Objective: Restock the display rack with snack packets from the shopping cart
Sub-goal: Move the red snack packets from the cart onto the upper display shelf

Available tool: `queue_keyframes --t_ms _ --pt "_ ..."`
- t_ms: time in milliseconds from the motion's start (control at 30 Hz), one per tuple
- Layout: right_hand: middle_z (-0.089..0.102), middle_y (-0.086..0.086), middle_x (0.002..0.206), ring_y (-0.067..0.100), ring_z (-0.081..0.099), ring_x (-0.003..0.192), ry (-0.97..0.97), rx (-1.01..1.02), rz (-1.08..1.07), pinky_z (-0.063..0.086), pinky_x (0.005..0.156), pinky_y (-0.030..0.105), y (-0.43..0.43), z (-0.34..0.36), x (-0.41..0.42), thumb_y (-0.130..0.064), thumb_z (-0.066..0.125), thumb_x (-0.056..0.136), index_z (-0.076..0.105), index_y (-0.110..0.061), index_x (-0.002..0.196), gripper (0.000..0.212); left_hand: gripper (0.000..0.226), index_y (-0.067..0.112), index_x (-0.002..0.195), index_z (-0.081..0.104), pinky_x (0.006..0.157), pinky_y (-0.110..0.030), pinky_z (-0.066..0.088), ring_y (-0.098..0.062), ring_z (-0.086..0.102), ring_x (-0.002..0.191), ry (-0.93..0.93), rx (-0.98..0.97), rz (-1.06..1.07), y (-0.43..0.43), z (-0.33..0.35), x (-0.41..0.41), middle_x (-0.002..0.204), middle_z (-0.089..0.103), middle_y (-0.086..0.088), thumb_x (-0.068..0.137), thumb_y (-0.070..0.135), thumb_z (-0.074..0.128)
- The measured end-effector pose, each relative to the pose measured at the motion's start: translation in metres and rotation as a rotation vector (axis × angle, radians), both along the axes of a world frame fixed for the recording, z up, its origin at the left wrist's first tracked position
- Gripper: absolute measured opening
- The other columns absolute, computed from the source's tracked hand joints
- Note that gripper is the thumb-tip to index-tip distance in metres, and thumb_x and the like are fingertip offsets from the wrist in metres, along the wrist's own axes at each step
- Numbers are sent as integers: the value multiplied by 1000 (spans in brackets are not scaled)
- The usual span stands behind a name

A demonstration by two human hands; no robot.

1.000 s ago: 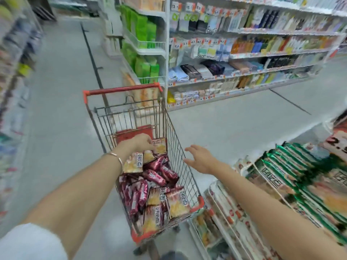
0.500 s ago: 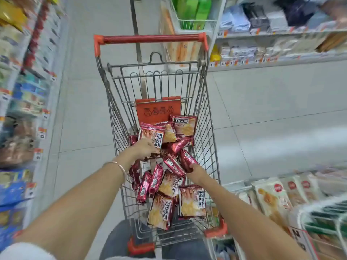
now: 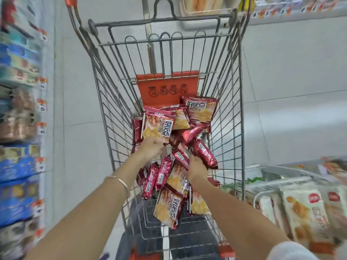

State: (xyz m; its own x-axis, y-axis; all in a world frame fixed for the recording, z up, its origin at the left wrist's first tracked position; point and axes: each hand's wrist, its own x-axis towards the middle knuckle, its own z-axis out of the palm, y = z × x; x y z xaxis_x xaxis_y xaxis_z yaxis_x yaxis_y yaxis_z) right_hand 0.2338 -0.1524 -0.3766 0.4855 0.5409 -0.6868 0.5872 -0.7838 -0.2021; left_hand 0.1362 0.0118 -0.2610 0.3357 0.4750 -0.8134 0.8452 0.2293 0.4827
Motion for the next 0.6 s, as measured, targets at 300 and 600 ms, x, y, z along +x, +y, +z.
queue_keyframes --t_ms 300,600 --pt "66 6 125 26 62 114 -184 690 356 47 102 39 -53 44 25 3 82 64 62 -13 130 71 63 6 145 41 103 -44 49 -26 57 120 41 -281 262 6 -14 2 135 55 -12 100 48 50" --pt "55 11 140 26 47 132 -199 827 280 35 115 39 -80 83 16 18 76 61 53 -13 135 84 47 15 118 62 104 -41 46 -21 53 114 81 -443 156 -12 -5 8 138 53 -3 80 35 80"
